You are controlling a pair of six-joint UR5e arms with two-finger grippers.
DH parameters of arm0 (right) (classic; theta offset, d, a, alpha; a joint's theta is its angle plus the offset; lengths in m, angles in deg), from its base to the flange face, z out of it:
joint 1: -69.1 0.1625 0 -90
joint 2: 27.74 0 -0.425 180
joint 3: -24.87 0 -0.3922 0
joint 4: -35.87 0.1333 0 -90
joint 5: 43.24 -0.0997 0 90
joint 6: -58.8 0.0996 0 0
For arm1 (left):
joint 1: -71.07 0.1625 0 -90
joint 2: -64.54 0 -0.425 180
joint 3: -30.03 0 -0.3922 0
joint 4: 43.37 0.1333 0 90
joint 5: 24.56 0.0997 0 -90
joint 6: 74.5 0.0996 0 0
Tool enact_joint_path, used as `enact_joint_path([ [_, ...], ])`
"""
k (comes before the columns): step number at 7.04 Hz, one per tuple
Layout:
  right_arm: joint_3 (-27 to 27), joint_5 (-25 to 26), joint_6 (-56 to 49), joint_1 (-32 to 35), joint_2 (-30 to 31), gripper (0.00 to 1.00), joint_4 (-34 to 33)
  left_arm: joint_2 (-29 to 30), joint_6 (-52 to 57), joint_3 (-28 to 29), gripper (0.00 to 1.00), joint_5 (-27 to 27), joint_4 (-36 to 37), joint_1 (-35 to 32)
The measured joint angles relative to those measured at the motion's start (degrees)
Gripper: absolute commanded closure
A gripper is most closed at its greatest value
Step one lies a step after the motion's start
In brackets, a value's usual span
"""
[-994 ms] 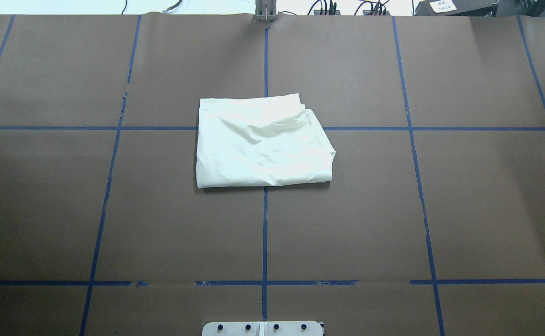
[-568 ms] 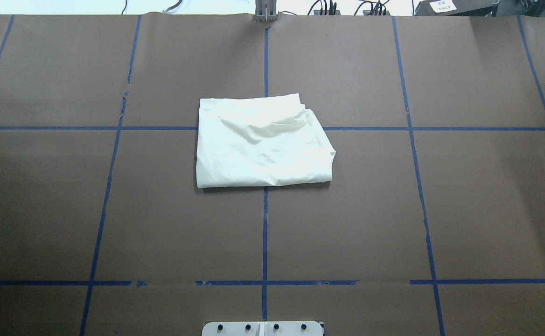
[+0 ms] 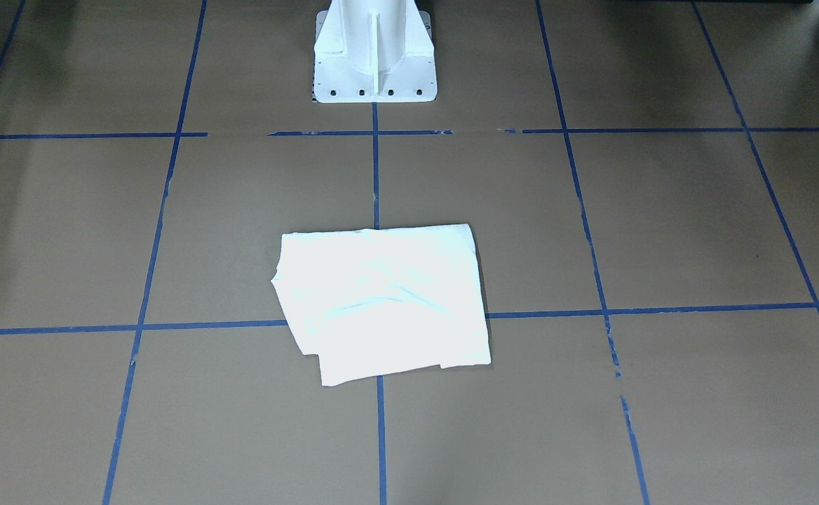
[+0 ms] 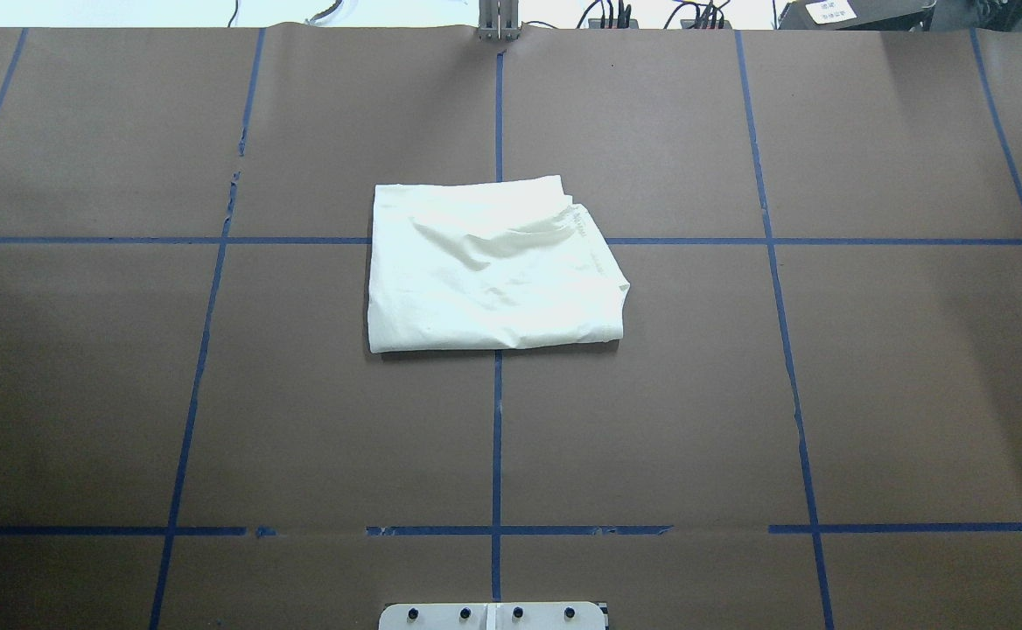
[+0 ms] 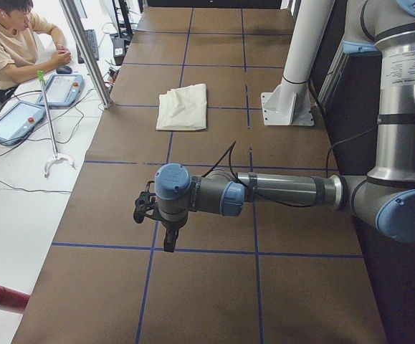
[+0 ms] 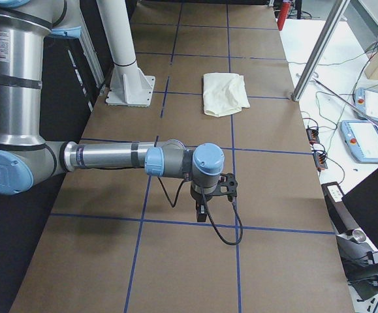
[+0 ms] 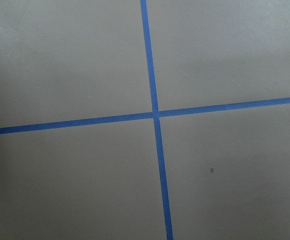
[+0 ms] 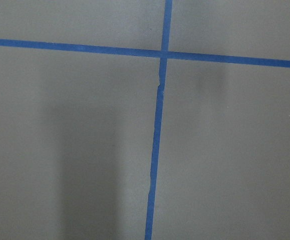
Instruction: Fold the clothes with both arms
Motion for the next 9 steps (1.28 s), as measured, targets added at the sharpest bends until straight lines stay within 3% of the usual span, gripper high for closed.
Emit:
enact_joint_path([
  [6,0.35,0.01,-0.03,0.0,-0.06,0.0,0.07,-0.59,-0.17,-0.4,0.0,2.22,0.44,-0.14],
  [9,0.45,0.01,0.0,0.0,-0.01,0.0,0.07,-1.32,-0.2,-1.11,0.0,4.07,6.67,-0.25],
])
